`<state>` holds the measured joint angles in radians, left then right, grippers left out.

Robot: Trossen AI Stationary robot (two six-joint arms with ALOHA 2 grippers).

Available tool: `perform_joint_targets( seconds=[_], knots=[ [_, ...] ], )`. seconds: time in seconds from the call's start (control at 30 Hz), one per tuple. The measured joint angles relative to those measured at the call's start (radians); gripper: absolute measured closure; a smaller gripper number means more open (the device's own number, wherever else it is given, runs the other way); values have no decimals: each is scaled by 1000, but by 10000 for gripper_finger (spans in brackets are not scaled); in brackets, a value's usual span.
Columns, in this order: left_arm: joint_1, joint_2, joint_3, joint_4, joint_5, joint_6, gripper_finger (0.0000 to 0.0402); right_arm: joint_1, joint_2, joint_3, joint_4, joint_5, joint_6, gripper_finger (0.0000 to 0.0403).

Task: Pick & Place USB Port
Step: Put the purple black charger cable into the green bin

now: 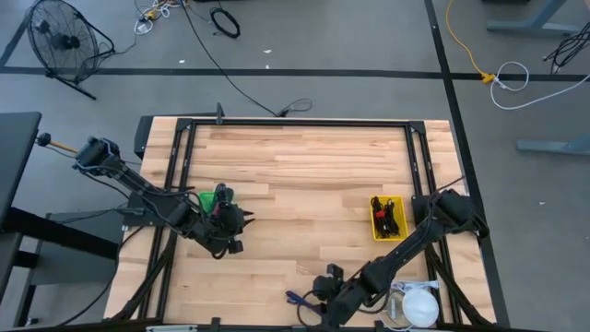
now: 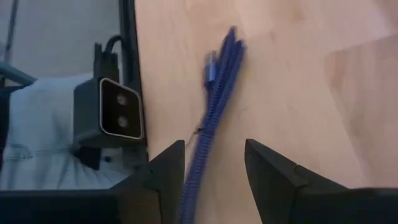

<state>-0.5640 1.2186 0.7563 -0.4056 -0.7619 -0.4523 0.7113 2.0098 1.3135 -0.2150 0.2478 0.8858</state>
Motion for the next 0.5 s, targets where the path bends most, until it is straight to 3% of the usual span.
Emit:
perform_joint_targets(
  seconds=[0.5],
  knots=[
    [0, 0, 0, 20, 16, -6, 328, 11, 86, 8, 33, -47, 126, 234]
  ],
)
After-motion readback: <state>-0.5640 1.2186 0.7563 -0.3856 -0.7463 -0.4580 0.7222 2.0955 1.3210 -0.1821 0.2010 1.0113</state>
